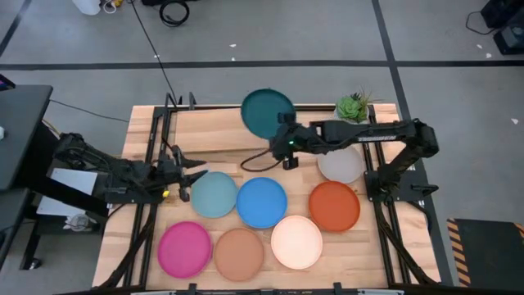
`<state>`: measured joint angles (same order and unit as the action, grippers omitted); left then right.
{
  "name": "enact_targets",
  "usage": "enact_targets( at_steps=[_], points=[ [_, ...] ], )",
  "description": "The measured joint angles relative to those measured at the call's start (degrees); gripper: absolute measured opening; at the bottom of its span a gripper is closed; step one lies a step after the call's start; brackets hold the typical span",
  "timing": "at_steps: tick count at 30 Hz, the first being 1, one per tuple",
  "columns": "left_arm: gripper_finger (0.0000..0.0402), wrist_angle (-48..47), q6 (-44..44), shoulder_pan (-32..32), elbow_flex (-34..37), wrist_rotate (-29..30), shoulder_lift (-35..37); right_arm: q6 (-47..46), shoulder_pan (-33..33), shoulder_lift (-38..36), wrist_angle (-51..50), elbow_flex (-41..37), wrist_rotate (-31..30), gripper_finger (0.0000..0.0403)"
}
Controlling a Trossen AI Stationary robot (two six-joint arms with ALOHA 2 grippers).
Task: Place and stack plates onto a shelf
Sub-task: Put the dark blue green plate on the shelf
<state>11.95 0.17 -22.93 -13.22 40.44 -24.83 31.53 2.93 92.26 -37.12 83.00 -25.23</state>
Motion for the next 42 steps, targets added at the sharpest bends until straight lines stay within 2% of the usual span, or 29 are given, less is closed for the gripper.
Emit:
enact_targets(
  at_steps=[5,8,11,13,22,27,32,38,42],
  points=[
    [0.0141,-19.04,4.84,-0.01,-10.39,0.85,-2.55,5.73,-0.16,7.67,-0.3,6.56,-0.56,0.0024],
    [0.0141,-26.19,6.28,-0.01,-14.7,0.86,-3.55,8.4,0.0,11.54,-0.67,10.75,0.2,0.0024],
    [0.0141,-31.15,6.94,-0.01,-17.43,0.89,-3.69,9.67,0.61,14.8,-1.0,14.51,4.27,0.0024],
    [0.0141,-32.32,6.86,-0.01,-18.16,0.86,-3.59,10.48,1.23,16.9,-1.07,16.12,6.98,0.0024],
    [0.0141,-35.37,6.73,-0.01,-18.74,0.88,-3.57,10.22,4.45,24.26,-0.16,17.38,11.88,0.0024],
    [0.0141,-35.48,6.73,-0.01,-18.74,0.89,-3.56,8.66,6.73,28.15,0.92,17.36,11.87,0.0025],
    [0.0141,-36.2,6.75,-0.01,-18.74,0.87,-3.64,5.96,9.2,29.38,2.91,17.34,12.51,0.0025],
    [0.0141,-36.46,6.95,-0.03,-18.72,0.87,-3.66,4.2,11.29,30.09,2.22,17.34,17.52,0.0025],
    [0.0141,-37.08,7.17,-0.03,-18.72,0.89,-3.66,4.14,11.49,30.64,1.77,17.3,17.69,0.0028]
  ],
)
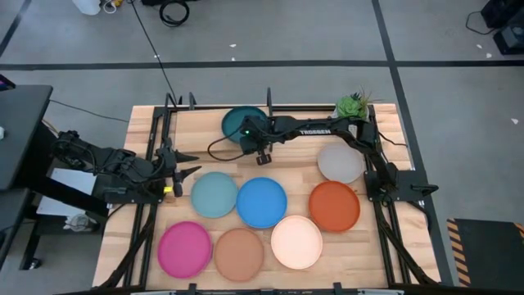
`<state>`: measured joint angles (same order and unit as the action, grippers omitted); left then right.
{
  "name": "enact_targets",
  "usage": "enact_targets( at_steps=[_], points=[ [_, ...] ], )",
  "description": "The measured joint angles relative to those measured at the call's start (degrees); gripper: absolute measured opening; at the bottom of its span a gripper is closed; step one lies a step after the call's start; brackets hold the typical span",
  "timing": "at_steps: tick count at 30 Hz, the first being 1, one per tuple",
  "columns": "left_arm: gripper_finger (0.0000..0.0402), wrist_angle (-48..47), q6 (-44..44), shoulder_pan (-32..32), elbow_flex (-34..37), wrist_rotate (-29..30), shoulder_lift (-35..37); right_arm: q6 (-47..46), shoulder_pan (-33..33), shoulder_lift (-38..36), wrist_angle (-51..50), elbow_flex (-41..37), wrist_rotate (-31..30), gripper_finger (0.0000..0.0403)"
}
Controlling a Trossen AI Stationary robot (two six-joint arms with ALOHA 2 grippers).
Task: Place and stack plates onto a shelf
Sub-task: Put the dark blue green plate on the shelf, then stack the blue plate on top of the blue green plate on the shelf
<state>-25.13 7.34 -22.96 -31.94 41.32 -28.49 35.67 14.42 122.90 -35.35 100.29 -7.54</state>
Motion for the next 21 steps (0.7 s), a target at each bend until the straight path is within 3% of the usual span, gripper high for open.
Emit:
enact_targets(
  at_steps=[7,14,21],
  points=[
    [0.0141,-0.52,1.43,0.0,0.0,-1.53,0.0,-1.43,-1.51,0.18,-0.72,0.0,-0.01,0.0088],
    [0.0141,2.28,-3.14,-0.07,0.35,-18.48,-1.34,-4.55,-3.81,-4.73,-2.44,0.0,-3.12,0.0156],
    [0.0141,8.12,0.58,-0.09,1.88,-20.53,-11.06,-13.3,-8.62,-11.6,-2.66,-6.54,1.31,0.0168]
  ],
)
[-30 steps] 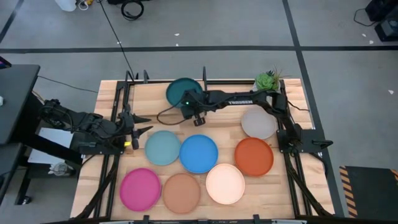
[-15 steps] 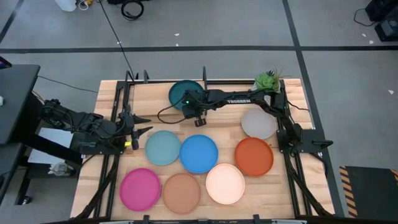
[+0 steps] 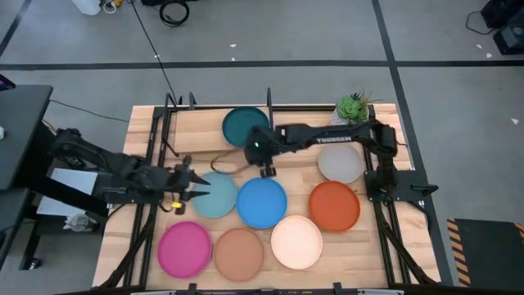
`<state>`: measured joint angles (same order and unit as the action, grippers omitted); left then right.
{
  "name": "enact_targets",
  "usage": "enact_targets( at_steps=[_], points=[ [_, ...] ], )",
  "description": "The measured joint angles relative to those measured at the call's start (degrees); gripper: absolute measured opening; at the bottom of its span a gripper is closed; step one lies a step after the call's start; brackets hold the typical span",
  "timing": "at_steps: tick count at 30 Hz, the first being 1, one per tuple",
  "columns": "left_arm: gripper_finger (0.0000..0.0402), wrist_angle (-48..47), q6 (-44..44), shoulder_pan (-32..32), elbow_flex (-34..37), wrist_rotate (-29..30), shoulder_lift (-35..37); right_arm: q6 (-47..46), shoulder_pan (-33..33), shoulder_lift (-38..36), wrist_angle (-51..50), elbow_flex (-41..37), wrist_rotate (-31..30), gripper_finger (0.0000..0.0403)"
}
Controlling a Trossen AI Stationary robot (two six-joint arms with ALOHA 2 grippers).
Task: Place and stack plates onto a shelf
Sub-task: Stack the blue plate on top of the blue green plate on the shelf
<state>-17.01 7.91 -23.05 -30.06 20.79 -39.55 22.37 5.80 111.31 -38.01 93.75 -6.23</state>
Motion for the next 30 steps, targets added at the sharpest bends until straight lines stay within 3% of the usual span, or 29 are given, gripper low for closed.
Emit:
enact_targets(
  at_steps=[11,16,30],
  points=[
    [0.0141,11.65,0.4,-0.01,-0.02,-1.57,-20.23,-11.6,-11.57,-13.74,14.79,-23.91,-9.17,0.0167],
    [0.0141,11.89,0.65,0.5,-4.11,-5.95,-28.63,-17.24,-15.91,-19.36,20.29,-32.32,-13.43,0.0166],
    [0.0141,-5.68,-14.01,3.08,-27.52,-10.04,-53.32,-20.74,-20.02,-28.97,40.4,-52.19,-22.54,0.0166]
  ],
)
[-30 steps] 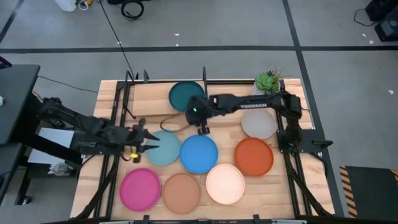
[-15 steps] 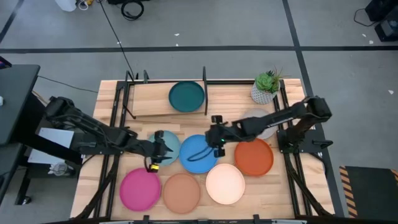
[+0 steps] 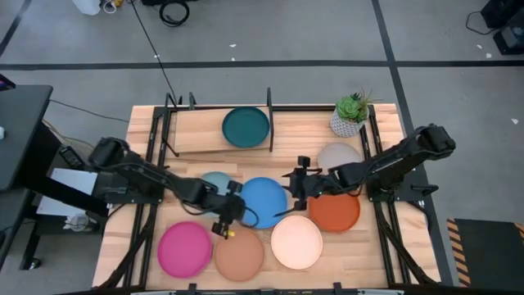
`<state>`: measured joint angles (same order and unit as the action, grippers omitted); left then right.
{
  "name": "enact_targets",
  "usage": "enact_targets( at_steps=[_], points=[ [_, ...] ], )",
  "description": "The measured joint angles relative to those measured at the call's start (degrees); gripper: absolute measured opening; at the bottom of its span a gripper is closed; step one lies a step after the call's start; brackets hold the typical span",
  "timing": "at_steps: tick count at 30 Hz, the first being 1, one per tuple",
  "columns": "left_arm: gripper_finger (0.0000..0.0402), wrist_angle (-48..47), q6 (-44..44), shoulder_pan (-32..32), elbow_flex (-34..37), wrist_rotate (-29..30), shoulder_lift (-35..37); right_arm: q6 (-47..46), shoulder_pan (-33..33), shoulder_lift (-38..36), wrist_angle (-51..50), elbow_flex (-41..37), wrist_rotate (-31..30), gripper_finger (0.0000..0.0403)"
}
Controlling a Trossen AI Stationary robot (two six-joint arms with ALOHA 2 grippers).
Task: Place and stack plates onto a shelf
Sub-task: Stack the blue plate on top of the blue green plate on the shelf
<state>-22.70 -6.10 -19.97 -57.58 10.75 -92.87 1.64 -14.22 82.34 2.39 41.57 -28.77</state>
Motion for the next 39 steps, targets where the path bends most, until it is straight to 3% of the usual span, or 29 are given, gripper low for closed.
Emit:
enact_targets(
  at_steps=[7,18,32,39],
  points=[
    [0.0141,-9.88,-6.98,1.95,-7.6,-4.54,-8.21,3.02,0.0,-1.72,15.13,-8.46,-1.85,0.0166],
    [0.0141,-8.97,-14.93,2.12,-7.69,-4.03,-11.0,4.12,0.02,-2.91,27.78,-16.21,-1.86,0.0166],
    [0.0138,-8.1,-16.96,2.17,-7.72,-2.44,-12.03,1.07,-0.92,-1.85,28.47,-16.73,-1.8,0.0166],
    [0.0075,-8.46,-19.67,2.27,-7.65,0.29,-13.32,-0.56,-2.79,-1.83,27.92,-16.69,-2.63,0.0166]
  ],
)
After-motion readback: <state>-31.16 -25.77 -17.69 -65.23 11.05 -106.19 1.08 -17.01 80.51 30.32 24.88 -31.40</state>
